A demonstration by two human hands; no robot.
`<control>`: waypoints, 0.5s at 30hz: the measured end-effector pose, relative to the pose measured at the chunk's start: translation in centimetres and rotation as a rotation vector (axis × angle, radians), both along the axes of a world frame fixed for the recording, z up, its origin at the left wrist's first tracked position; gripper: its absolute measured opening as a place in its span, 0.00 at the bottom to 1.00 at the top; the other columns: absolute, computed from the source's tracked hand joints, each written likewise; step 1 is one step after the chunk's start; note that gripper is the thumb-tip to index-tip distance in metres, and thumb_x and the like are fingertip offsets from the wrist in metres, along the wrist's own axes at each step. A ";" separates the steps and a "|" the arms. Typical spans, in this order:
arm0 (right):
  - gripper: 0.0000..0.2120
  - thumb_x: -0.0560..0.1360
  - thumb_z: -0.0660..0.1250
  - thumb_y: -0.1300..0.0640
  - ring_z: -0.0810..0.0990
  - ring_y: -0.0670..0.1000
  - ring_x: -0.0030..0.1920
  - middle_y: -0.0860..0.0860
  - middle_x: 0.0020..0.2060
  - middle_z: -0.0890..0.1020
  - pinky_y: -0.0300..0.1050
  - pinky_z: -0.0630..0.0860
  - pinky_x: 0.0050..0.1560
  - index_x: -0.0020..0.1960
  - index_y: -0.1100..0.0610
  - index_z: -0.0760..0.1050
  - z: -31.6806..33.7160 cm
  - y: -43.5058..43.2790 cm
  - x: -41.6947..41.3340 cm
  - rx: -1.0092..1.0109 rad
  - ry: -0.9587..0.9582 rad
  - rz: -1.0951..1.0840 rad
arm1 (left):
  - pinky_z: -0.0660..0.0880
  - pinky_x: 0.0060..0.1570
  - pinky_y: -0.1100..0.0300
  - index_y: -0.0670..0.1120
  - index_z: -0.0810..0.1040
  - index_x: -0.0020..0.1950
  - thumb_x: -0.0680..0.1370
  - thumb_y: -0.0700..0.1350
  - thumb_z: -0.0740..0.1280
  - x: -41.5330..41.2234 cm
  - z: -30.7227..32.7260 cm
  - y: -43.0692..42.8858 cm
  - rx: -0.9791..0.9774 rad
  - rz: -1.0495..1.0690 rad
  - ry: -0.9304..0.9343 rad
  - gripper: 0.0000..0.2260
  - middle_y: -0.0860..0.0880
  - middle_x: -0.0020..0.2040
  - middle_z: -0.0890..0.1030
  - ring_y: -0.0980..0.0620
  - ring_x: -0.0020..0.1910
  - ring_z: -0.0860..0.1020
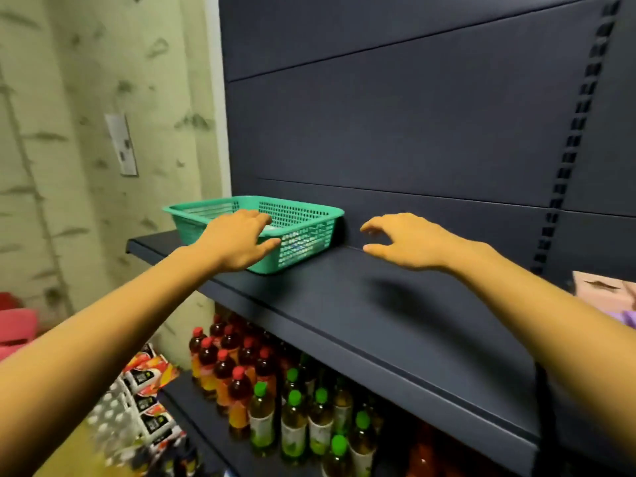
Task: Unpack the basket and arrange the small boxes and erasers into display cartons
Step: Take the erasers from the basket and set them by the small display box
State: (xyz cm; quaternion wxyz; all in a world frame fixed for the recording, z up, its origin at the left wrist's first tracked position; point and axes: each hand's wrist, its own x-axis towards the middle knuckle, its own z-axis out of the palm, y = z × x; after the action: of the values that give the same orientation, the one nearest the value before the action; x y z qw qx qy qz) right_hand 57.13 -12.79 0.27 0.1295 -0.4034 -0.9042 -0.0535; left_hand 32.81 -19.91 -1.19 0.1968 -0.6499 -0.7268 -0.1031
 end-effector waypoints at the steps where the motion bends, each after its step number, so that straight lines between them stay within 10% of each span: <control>1: 0.21 0.78 0.59 0.48 0.71 0.54 0.66 0.49 0.66 0.73 0.53 0.70 0.64 0.70 0.51 0.66 0.1 0.1 -1.9 0.002 0.011 0.006 | 0.70 0.60 0.49 0.43 0.68 0.67 0.79 0.56 0.57 -1.9 0.0 -0.2 -0.003 0.015 0.004 0.22 0.44 0.67 0.72 0.43 0.65 0.70; 15: 0.17 0.79 0.58 0.50 0.74 0.54 0.62 0.52 0.64 0.76 0.51 0.71 0.63 0.66 0.53 0.72 1.9 5.3 -22.1 -0.081 0.014 -0.067 | 0.70 0.56 0.53 0.45 0.69 0.68 0.79 0.56 0.56 -21.8 2.0 0.5 0.015 -0.079 -0.064 0.21 0.47 0.67 0.73 0.46 0.60 0.74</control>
State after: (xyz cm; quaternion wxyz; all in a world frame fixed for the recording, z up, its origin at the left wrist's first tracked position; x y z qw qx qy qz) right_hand 35.02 -7.46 2.21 0.1176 -0.4385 -0.8908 -0.0185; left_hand 11.00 -19.44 0.85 0.1738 -0.6729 -0.7058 -0.1369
